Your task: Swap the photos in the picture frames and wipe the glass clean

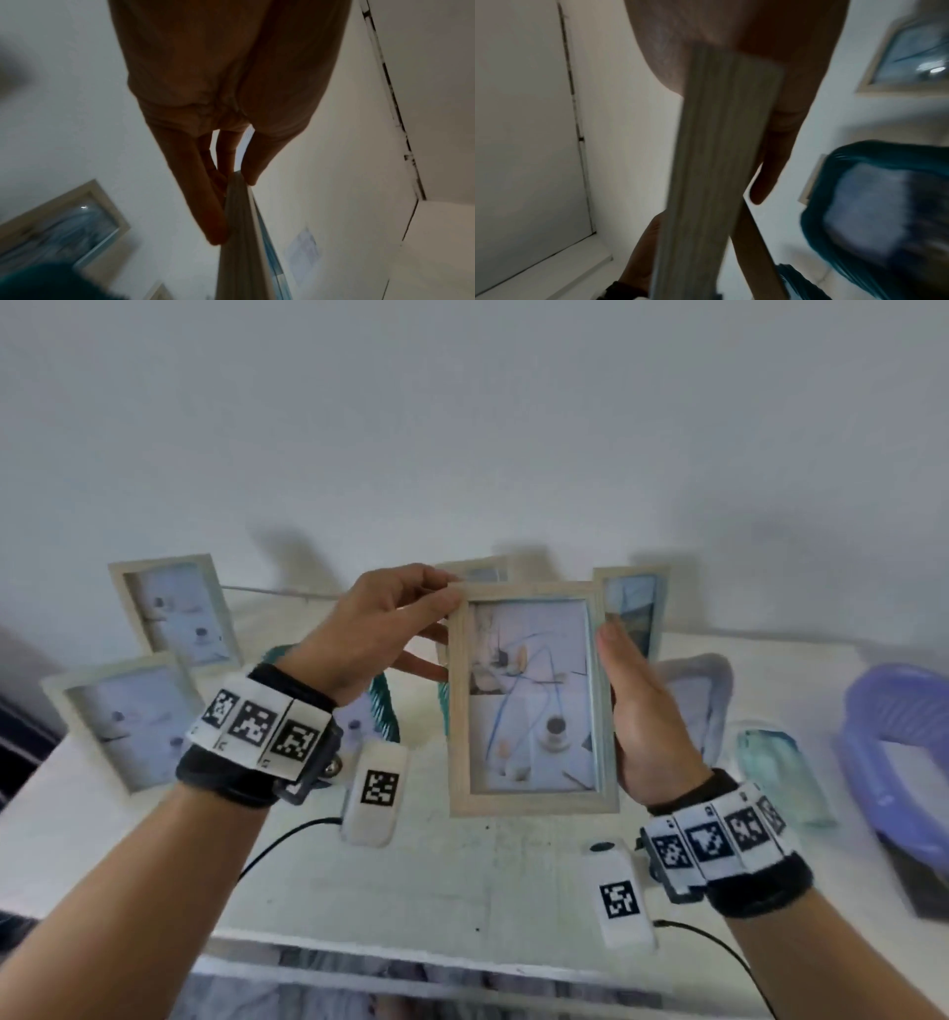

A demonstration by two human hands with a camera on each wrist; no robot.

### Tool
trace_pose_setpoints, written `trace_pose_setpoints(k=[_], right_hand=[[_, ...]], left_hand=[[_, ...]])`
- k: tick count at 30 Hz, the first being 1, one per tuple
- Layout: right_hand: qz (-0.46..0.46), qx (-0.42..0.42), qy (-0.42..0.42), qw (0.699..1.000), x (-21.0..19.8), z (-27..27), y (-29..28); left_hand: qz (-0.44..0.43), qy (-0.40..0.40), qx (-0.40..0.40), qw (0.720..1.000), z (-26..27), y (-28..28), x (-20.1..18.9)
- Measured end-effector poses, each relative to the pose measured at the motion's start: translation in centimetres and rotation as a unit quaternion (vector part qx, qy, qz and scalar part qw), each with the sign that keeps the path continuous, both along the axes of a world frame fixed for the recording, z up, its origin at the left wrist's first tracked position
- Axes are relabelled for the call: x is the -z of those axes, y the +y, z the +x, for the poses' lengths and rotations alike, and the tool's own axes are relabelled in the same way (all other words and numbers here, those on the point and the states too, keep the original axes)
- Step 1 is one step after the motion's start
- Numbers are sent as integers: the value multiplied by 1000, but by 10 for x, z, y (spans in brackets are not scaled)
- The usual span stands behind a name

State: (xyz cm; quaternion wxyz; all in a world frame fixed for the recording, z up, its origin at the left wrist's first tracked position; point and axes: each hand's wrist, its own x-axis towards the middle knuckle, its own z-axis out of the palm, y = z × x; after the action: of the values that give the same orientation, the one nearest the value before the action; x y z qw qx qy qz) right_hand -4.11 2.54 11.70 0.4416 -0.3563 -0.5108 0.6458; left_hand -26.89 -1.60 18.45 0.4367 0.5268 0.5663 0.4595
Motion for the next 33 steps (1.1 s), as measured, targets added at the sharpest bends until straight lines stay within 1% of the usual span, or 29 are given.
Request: trace_pose_setpoints(k=[2,5,7,9,11,12,13,17,20,22,24,26,29,31,33], right_hand=[[-26,5,22,999,25,26,-11],[-69,33,26,997,50,61,-28],[-94,44,26,994,61,80,-37],[-116,57,30,991,65,96,-46],[-128,60,35,989,65,107,-54],[-126,59,32,990,66,112,-56],[-122,57,28,990,66,116,-59],[-114,33,36,992,70,117,-66],[-158,3,64,985,67,116,-72],[-186,10,73,980,67,119,-70],[-206,19,86,975,67,122,-66],[-208,16,84,974,68,123,-64],[-200,-8,78,977,70,126,-62],[-202,1,57,978,68,128,-59],[-195,25,22,980,67,133,-56]], left_hand=[[-20,-9,-3,1000,30,-6,24],[-50,-31,-23,998,71,-16,53],[-57,-20,-49,997,96,-24,70],[-47,37,-45,997,118,-36,90],[-33,125,-7,992,141,-49,108],[-35,152,8,988,152,-55,115],[-40,157,15,987,163,-59,120],[-48,107,3,993,193,-63,132],[-48,107,-5,993,205,-61,136],[-40,104,-15,994,210,-59,135],[-15,63,-17,998,212,-60,133],[-5,27,7,1000,212,-62,130],[-5,12,53,999,210,-65,129],[-3,-3,65,998,206,-66,130],[3,-32,57,998,198,-66,131]])
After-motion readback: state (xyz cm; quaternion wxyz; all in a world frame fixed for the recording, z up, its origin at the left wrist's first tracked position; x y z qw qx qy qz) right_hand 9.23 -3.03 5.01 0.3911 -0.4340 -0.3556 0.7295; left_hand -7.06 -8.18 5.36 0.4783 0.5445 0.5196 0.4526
